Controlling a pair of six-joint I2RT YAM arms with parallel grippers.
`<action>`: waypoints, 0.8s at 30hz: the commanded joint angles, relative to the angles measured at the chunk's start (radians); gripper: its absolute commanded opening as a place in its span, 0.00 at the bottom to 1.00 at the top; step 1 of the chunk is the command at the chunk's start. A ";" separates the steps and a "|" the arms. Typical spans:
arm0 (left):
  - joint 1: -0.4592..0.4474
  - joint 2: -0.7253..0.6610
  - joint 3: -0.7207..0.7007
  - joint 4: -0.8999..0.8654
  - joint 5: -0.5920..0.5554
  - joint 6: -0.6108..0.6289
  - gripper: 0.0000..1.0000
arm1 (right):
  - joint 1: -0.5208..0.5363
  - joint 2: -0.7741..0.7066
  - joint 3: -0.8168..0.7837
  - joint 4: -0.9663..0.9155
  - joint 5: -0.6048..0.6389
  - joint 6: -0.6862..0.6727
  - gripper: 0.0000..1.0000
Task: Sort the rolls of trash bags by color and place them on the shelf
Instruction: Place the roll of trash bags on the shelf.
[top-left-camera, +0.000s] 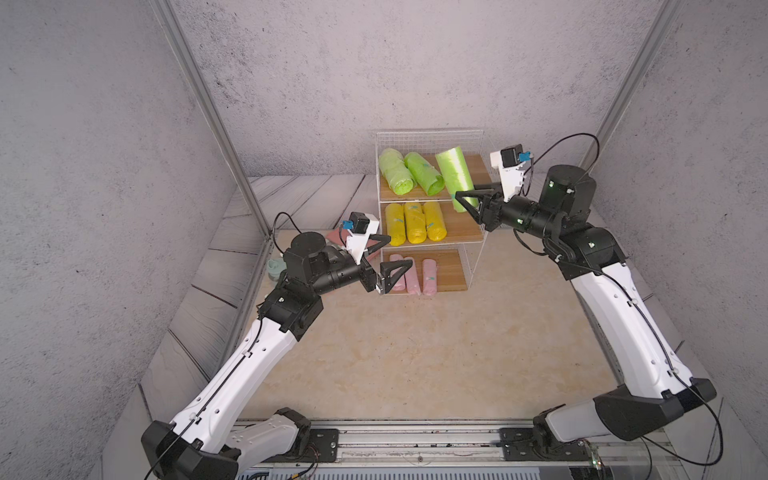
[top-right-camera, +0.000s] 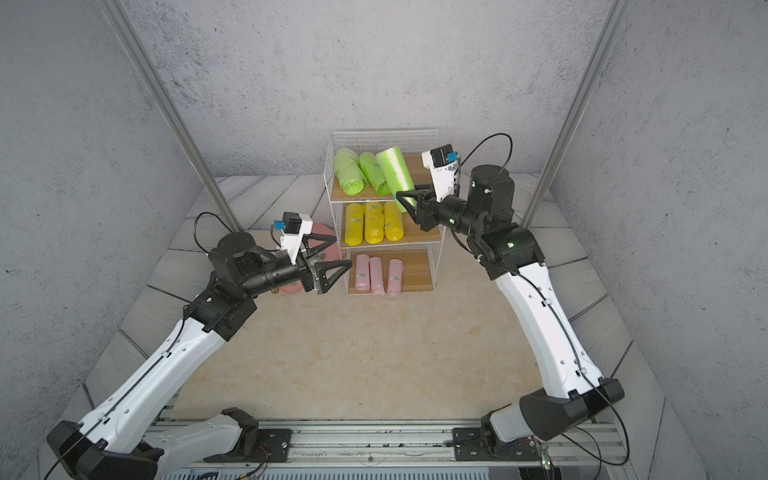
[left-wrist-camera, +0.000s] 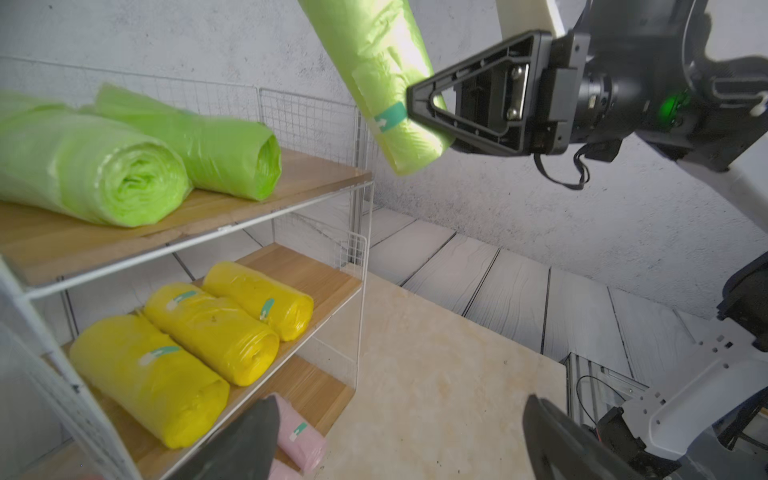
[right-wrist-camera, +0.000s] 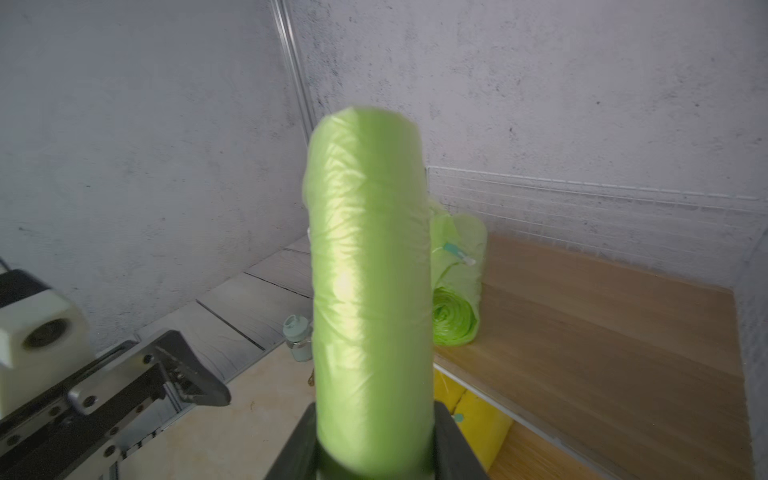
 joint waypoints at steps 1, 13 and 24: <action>0.008 -0.014 0.023 -0.131 -0.049 0.066 0.97 | -0.003 0.092 0.115 -0.095 0.159 -0.036 0.00; 0.008 -0.033 -0.052 -0.219 -0.130 0.095 0.97 | -0.002 0.323 0.398 -0.226 0.318 -0.054 0.00; 0.010 -0.040 -0.065 -0.239 -0.137 0.108 0.97 | -0.003 0.470 0.579 -0.317 0.288 -0.014 0.30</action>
